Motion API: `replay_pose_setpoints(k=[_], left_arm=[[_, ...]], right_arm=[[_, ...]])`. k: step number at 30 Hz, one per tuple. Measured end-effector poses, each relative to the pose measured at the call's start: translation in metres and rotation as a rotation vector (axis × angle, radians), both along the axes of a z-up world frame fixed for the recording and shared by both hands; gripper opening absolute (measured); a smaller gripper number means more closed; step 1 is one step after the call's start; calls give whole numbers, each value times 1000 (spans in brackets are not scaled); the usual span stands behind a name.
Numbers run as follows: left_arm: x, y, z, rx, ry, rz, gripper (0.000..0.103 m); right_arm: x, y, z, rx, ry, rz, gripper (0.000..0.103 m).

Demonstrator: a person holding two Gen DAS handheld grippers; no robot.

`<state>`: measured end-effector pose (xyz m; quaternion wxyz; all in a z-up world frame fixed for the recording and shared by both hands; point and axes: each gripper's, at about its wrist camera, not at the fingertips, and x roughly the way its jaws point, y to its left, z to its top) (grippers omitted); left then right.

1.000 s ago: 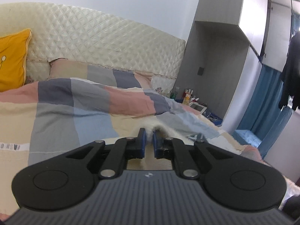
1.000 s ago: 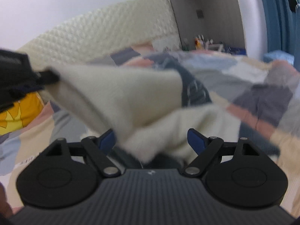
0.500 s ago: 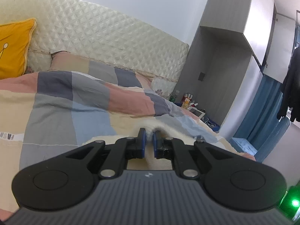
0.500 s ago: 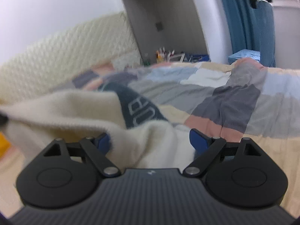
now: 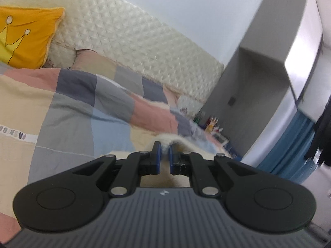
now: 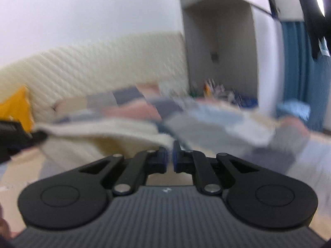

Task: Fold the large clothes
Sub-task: 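Lift the sweater high with both grippers and shake it out in the air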

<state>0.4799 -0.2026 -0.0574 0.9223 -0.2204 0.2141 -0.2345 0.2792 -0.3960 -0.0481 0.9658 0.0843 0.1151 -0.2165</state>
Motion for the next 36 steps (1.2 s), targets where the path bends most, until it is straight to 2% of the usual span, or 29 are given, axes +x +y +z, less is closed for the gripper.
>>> replay_pose_setpoints(k=[2, 5, 9, 12, 17, 28, 30, 31, 34, 36], left_arm=[[-4, 12, 27, -34, -14, 12, 9], [-20, 27, 75, -51, -82, 31, 9], [-52, 52, 145, -49, -192, 73, 9], [-72, 74, 191, -54, -245, 110, 9], [-117, 119, 261, -46, -326, 180, 9], [-249, 197, 392, -17, -527, 314, 8], [-274, 207, 415, -15, -572, 333, 6], [-287, 212, 429, -8, -591, 346, 1], [-323, 224, 457, 24, -651, 406, 0], [-338, 234, 460, 14, -639, 381, 0]], right_arm=[[-9, -3, 36, 6, -36, 50, 8], [-22, -4, 82, 5, -84, 118, 8], [-46, 11, 144, -37, -149, 200, 8], [-63, 19, 189, -25, -183, 275, 8], [-96, 51, 256, -82, -246, 386, 8], [-188, 112, 362, -112, -390, 557, 8], [-212, 121, 379, -125, -430, 578, 8], [-224, 125, 387, -126, -450, 588, 8], [-257, 135, 409, -131, -504, 607, 7], [-271, 146, 418, -146, -501, 632, 7]])
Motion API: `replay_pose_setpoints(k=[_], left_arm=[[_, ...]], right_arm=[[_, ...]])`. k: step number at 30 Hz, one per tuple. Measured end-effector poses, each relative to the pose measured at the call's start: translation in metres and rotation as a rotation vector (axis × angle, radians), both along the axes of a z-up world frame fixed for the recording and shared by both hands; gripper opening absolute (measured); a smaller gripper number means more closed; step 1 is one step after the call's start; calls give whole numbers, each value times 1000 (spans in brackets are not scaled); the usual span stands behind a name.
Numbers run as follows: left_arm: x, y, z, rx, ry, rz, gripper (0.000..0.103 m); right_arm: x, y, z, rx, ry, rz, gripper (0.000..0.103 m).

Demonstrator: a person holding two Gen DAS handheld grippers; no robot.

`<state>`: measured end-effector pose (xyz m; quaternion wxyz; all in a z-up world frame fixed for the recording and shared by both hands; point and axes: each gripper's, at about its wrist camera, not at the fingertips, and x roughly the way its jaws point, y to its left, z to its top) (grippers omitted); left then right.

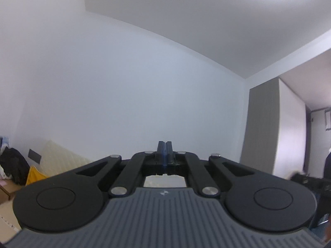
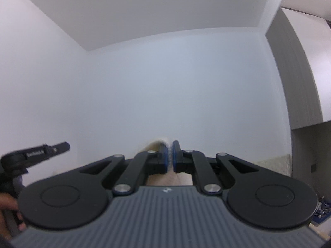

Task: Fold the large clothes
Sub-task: 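Lift the sweater high with both grippers and shake it out in the air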

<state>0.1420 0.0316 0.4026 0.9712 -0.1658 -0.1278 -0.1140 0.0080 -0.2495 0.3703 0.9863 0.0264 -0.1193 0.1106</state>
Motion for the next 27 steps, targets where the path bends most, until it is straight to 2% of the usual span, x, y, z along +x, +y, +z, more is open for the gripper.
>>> replay_pose_setpoints(k=[1, 3, 5, 9, 12, 15, 17, 19, 21, 23, 27], left_arm=[[-3, 0, -4, 45, 38, -44, 0], [-12, -3, -27, 110, 97, -33, 0], [-18, -2, -55, 133, 161, -71, 1], [-26, 17, -127, 49, 319, -191, 1], [-38, 27, -168, 22, 373, -207, 1], [-53, 42, -207, -24, 445, -264, 1], [-65, 47, -222, -52, 469, -297, 3], [-85, 63, -234, -77, 470, -304, 14], [-95, 74, -234, -122, 464, -302, 46], [-102, 95, -240, -174, 444, -324, 54], [-127, 108, -249, -228, 481, -394, 56]], right_arm=[[-4, 5, -1, -13, 15, 10, 7], [-3, 21, -11, -63, 64, 20, 7], [0, 33, -31, -86, 117, 54, 7], [-8, 51, -82, -119, 176, 99, 7], [-7, 53, -109, -125, 198, 125, 7], [-17, 61, -125, -153, 185, 121, 7], [-20, 68, -128, -171, 173, 116, 6], [-26, 75, -132, -179, 167, 116, 6], [-23, 74, -127, -178, 169, 125, 6], [-27, 76, -129, -188, 165, 130, 6], [-28, 77, -132, -221, 162, 132, 6]])
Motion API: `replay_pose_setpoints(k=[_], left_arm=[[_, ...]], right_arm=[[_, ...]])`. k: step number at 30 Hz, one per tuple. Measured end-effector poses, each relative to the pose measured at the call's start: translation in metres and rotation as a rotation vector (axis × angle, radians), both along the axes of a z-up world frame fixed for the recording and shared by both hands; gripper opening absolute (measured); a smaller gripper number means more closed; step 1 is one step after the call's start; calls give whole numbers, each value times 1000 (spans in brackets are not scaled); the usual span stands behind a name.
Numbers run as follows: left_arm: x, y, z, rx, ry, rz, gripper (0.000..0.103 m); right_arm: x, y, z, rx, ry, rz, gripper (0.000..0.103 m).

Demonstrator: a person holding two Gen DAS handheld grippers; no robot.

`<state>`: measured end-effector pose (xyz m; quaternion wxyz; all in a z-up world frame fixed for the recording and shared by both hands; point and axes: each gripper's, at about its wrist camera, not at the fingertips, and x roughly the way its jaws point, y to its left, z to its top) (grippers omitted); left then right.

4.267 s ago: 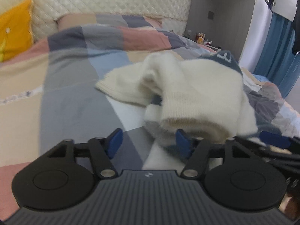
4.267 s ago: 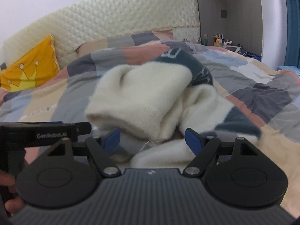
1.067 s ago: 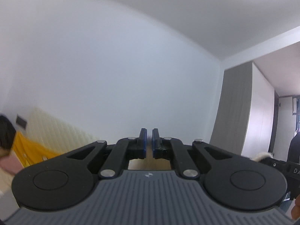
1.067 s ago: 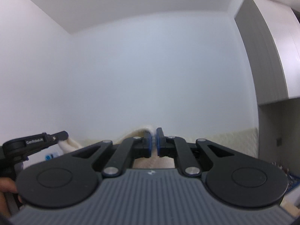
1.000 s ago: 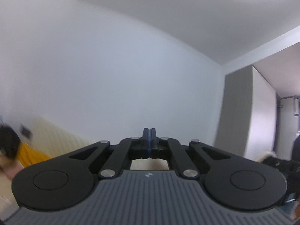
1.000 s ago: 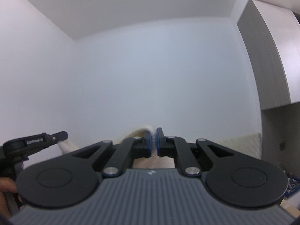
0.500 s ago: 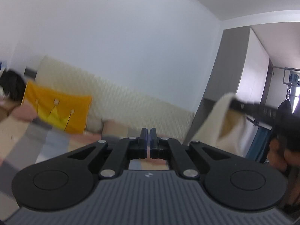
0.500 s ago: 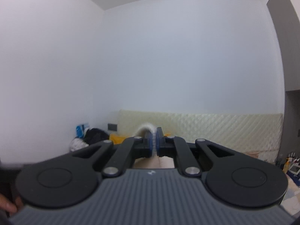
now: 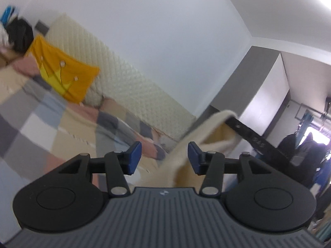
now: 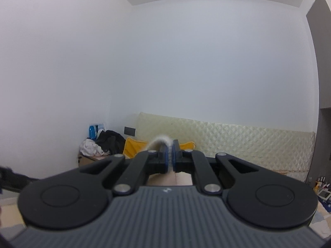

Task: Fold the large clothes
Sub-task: 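Lift the sweater high with both grippers and shake it out in the air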

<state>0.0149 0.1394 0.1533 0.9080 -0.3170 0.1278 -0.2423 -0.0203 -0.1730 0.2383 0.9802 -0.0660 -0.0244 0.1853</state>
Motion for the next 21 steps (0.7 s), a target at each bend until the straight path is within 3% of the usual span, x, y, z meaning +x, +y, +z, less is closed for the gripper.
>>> replay_pose_setpoints(k=[4, 9, 14, 21], left_arm=[[-5, -10, -30, 29, 87, -32, 56], [0, -31, -64, 75, 172, 11, 56], [14, -24, -78, 15, 198, 60, 56], [44, -30, -88, -60, 239, 33, 56]], right_arm=[[-8, 0, -6, 2, 15, 7, 6], [-9, 1, -13, 8, 19, 18, 6], [-11, 0, -17, -11, 15, 23, 7], [-2, 9, -27, -58, -14, 32, 7]])
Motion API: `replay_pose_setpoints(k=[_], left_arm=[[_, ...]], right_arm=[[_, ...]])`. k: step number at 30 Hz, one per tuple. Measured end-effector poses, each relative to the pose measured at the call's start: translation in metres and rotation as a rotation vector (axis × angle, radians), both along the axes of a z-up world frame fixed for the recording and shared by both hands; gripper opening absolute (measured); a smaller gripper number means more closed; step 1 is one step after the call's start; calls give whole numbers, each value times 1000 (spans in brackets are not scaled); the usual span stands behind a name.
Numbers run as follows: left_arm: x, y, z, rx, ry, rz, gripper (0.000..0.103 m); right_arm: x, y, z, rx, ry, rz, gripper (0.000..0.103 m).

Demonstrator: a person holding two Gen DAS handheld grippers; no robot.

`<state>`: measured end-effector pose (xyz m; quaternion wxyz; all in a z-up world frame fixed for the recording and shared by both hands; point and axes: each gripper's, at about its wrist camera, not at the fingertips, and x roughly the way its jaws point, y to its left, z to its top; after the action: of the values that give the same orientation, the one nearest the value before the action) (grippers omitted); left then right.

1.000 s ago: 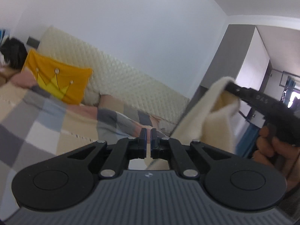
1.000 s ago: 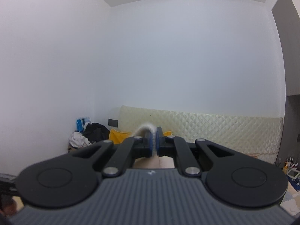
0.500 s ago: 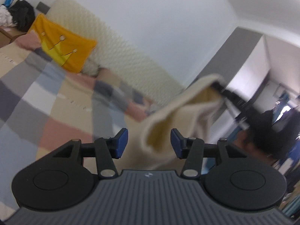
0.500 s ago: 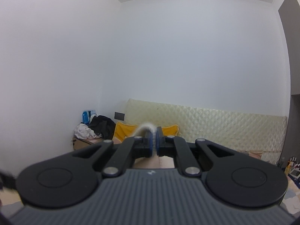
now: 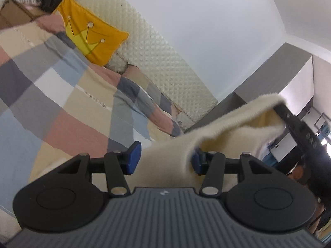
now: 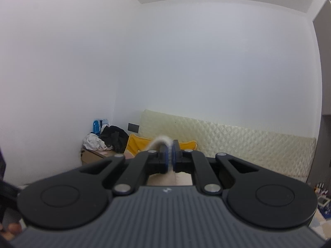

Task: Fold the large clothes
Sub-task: 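Lift the sweater high with both grippers and shake it out in the air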

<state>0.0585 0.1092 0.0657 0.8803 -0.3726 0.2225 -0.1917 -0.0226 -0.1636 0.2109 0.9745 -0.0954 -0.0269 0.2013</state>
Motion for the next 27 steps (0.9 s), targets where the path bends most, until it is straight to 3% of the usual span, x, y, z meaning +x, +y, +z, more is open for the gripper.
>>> replay_pose_setpoints(k=[4, 10, 13, 14, 16, 21, 27], left_arm=[[11, -5, -2, -31, 31, 12, 56], [22, -19, -27, 4, 96, -3, 52], [23, -26, -38, 26, 120, -10, 33], [23, -27, -39, 37, 119, -9, 20], [22, -25, -34, 48, 100, 23, 12], [18, 0, 28, 46, -23, 170, 8], [-6, 8, 146, 119, -261, 298, 8]], right_arm=[[-7, 6, -1, -32, -22, 4, 7], [0, 5, -3, -6, -10, -18, 7], [2, 8, -4, -6, -1, -20, 7], [2, 10, -4, -4, 4, -18, 7], [1, 12, -1, -1, 14, -11, 7], [-5, 10, 25, 35, -10, -6, 7], [-29, 2, 88, 89, -101, 35, 7]])
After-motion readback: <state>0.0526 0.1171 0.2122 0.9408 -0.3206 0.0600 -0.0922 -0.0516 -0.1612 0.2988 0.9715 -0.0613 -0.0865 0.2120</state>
